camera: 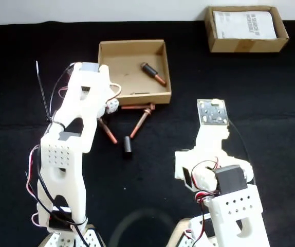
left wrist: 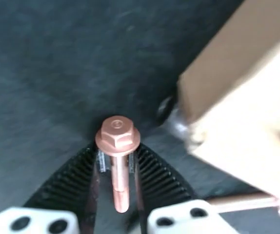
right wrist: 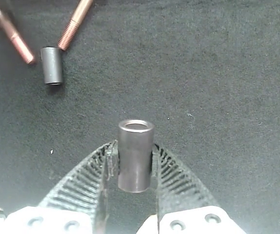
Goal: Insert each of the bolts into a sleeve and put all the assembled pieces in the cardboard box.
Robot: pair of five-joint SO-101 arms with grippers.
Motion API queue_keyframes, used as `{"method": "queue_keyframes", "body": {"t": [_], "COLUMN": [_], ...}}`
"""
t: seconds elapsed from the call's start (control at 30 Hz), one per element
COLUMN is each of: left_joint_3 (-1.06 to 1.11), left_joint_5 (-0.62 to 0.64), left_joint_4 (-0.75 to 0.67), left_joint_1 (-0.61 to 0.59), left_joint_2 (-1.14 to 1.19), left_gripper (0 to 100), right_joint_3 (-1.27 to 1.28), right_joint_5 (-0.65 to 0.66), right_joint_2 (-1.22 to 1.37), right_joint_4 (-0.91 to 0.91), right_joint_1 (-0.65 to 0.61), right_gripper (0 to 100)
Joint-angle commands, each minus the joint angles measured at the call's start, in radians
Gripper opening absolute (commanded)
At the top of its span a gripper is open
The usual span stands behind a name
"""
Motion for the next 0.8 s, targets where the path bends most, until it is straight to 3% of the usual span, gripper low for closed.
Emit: {"method": "queue_keyframes", "body": {"t": [0.0, 0.2, 0.43, 0.77], "left_joint_3": [-0.073, -0.019, 0.226, 0.479], "left_joint_5": [-0.063, -0.189, -0.295, -0.318], "left_joint_4": [0.091, 0.114, 0.110, 0.109], "left_joint_1": [-0.015, -0.059, -0.090, -0.004], "left_joint_2": [-0.125, -0.426, -0.808, -1.221], "left_gripper": [1, 1, 1, 1], "right_joint_3": [-0.016, 0.021, 0.171, 0.318], "right_joint_5": [0.006, 0.014, 0.014, 0.015], "right_joint_2": [-0.068, -0.308, -0.466, -0.584], "right_joint_4": [-0.008, -0.042, -0.050, -0.380], "right_joint_1": [0.010, 0.005, 0.005, 0.005], "right_gripper": [0.6, 0.6, 0.6, 0.6]}}
